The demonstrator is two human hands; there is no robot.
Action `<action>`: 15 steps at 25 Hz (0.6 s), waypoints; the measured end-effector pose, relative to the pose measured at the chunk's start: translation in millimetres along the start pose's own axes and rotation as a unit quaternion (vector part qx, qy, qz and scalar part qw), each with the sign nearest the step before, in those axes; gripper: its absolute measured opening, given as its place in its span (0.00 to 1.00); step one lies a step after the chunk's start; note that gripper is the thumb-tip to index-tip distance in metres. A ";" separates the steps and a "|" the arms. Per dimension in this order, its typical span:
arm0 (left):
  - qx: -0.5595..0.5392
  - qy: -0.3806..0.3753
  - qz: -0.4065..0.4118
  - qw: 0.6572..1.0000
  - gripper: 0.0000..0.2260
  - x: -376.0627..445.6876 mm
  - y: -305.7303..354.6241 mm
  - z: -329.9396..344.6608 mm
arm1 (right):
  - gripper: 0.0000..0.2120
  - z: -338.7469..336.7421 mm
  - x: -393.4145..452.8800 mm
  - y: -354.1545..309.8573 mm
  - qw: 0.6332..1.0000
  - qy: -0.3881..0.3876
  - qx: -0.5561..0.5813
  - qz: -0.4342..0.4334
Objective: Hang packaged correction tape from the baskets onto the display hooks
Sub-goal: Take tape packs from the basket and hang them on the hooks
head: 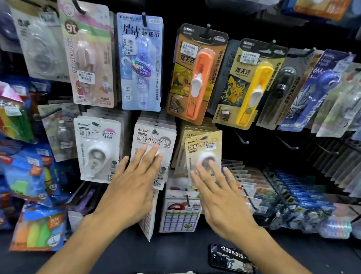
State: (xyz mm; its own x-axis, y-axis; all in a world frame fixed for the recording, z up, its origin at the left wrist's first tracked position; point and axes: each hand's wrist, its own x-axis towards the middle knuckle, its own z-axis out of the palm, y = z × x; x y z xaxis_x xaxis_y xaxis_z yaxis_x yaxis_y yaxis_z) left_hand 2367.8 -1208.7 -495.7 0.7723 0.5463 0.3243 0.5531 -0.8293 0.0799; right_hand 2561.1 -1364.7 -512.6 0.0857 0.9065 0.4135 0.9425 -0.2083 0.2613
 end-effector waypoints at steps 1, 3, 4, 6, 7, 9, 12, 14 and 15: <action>-0.002 -0.006 0.000 1.000 0.36 0.1 -1.8 -0.1 | 0.31 3.4 8.2 5.0 0.999 -0.031 -0.015 -0.010; -0.010 -0.015 -0.003 1.000 0.37 0.4 -4.5 0.1 | 0.31 11.6 32.7 14.2 0.996 -0.091 -0.018 -0.009; -0.009 -0.019 -0.003 1.000 0.37 0.5 -5.3 0.5 | 0.30 15.1 45.0 18.6 0.994 -0.112 -0.017 -0.003; -0.005 -0.021 0.002 1.000 0.38 -0.1 -7.0 2.8 | 0.29 21.8 68.9 25.2 0.992 -0.127 -0.021 0.018; -0.008 -0.018 0.006 1.000 0.39 -0.3 -8.1 3.7 | 0.29 24.5 80.1 27.7 0.990 -0.134 -0.017 0.028; -0.020 -0.014 0.013 1.000 0.39 0.3 -11.2 4.1 | 0.29 28.8 101.6 27.9 0.985 -0.167 -0.005 0.033; -0.025 -0.010 0.016 1.000 0.40 -2.0 -13.7 3.9 | 0.29 38.4 114.2 15.9 0.982 -0.181 0.042 0.042; -0.027 0.010 0.016 0.999 0.40 -8.8 -11.5 5.6 | 0.26 52.8 94.3 0.0 0.977 -0.170 0.109 0.065; -0.039 0.026 0.008 0.999 0.40 -14.7 -10.0 8.4 | 0.25 62.5 73.7 -13.1 0.969 -0.175 0.158 0.077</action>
State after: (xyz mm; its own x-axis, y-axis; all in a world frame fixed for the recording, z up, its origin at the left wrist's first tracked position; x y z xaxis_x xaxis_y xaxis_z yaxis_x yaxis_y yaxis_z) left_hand 2353.5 -1207.5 -509.2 0.7630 0.5274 0.3736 0.5125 -0.8459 0.1475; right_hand 2575.2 -1272.2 -540.1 0.2845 0.9543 0.0909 0.9572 -0.2776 -0.0822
